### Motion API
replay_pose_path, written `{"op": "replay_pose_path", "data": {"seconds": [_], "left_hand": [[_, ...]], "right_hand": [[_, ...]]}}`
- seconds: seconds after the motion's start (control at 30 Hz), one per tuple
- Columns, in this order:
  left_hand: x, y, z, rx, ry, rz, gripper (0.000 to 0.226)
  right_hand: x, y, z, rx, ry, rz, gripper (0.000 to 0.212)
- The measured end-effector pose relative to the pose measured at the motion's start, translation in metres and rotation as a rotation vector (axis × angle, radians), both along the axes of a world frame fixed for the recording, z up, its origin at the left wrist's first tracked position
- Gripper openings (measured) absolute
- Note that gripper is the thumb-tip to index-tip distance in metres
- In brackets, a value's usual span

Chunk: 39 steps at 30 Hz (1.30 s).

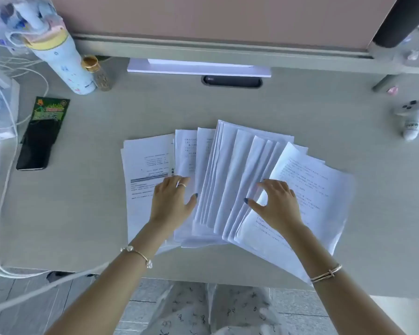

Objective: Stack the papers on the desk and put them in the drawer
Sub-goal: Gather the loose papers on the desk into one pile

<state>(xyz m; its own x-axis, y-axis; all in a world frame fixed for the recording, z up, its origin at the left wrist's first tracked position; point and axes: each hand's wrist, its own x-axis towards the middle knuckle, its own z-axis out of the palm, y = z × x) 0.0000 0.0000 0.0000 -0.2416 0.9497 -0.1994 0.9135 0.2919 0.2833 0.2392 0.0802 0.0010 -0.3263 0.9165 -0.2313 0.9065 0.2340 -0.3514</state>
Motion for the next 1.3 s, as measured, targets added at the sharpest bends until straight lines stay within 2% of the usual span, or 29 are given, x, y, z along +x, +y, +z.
{"op": "replay_pose_path", "data": {"seconds": [0.33, 0.43, 0.5, 0.6, 0.7, 0.77, 0.83, 0.87, 0.93, 1.0, 1.07, 1.13, 1.2, 1.3], "left_hand": [[0.002, -0.009, -0.059, 0.179, 0.040, 0.039, 0.062], [0.001, -0.008, -0.069, 0.243, -0.001, 0.069, 0.065], [0.003, -0.007, -0.073, 0.277, -0.031, 0.057, 0.059], [0.018, -0.006, -0.073, 0.316, -0.070, 0.006, 0.056], [0.030, -0.004, -0.070, 0.333, -0.221, -0.011, 0.060], [0.025, -0.009, -0.059, 0.336, -0.426, 0.037, 0.051], [0.010, -0.017, -0.053, 0.342, -0.508, 0.109, 0.042], [-0.002, -0.020, -0.053, 0.334, -0.460, 0.137, 0.048], [-0.026, -0.025, -0.054, 0.254, -0.251, 0.225, 0.065], [-0.046, -0.031, -0.059, 0.137, -0.076, 0.369, 0.068], [-0.055, -0.038, -0.062, 0.132, -0.061, 0.444, 0.070], [-0.052, -0.040, -0.067, 0.157, -0.051, 0.381, 0.072], [-0.045, -0.038, -0.067, 0.139, -0.056, 0.281, 0.070], [-0.034, -0.024, -0.062, 0.122, -0.096, 0.191, 0.063]], "right_hand": [[-0.002, -0.008, -0.051, 0.292, 0.086, -0.006, 0.056], [-0.004, -0.011, -0.058, 0.313, 0.116, -0.026, 0.057], [-0.008, -0.013, -0.062, 0.327, 0.131, -0.027, 0.058], [-0.030, -0.019, -0.069, 0.322, 0.177, 0.048, 0.058], [-0.059, -0.028, -0.072, 0.294, 0.262, 0.148, 0.057], [-0.065, -0.031, -0.066, 0.209, 0.319, 0.186, 0.057], [-0.056, -0.031, -0.055, 0.130, 0.374, 0.176, 0.059], [-0.049, -0.031, -0.050, 0.132, 0.402, 0.149, 0.059], [-0.031, -0.026, -0.042, 0.239, 0.421, 0.048, 0.059], [-0.010, -0.018, -0.039, 0.350, 0.322, -0.083, 0.062], [0.011, -0.008, -0.039, 0.330, 0.142, -0.206, 0.070], [0.025, -0.002, -0.044, 0.230, 0.008, -0.274, 0.078], [0.026, -0.003, -0.053, 0.152, -0.027, -0.275, 0.078], [0.011, -0.010, -0.062, 0.155, -0.003, -0.248, 0.075]]}}
